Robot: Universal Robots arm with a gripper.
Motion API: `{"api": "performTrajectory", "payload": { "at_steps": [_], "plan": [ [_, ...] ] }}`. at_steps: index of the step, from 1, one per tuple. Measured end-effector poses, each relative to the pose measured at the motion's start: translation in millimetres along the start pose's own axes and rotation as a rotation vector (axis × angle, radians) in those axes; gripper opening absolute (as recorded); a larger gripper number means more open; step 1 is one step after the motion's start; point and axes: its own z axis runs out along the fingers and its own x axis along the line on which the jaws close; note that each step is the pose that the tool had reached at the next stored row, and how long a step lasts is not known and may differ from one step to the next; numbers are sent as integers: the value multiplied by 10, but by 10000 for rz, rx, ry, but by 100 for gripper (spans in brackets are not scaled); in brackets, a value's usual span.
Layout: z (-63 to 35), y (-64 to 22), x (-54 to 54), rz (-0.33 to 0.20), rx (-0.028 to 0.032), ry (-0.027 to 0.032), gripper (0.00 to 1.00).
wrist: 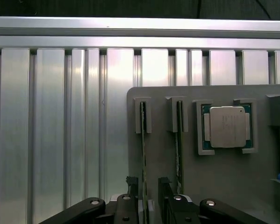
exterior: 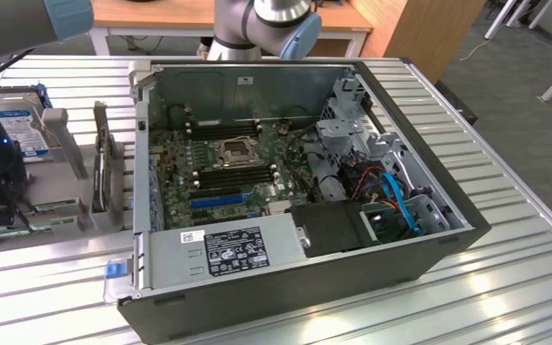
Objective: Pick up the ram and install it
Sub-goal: 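Pick up the ram and move it above insertion slot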
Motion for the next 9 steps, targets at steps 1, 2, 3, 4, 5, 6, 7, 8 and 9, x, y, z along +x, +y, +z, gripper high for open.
{"api": "performTrajectory", "payload": {
  "at_steps": [1, 2, 3, 4, 5, 6, 7, 8, 9],
  "plan": [
    [0, -5, 0, 0, 0, 0, 31],
    [-1, -10, 0, -1, -1, 1, 31],
    [-1, -15, 0, -1, 0, 0, 31],
    [-1, -19, 0, -1, 0, 0, 31],
    [-1, -23, 0, 0, 0, -1, 31],
    [-1, -27, 0, -1, 0, 0, 31],
    [-1, -31, -1, -1, 0, 0, 31],
    [-1, -34, -1, -1, 0, 0, 31],
    [-2, -37, -1, -1, 0, 0, 31]
  ]
}}
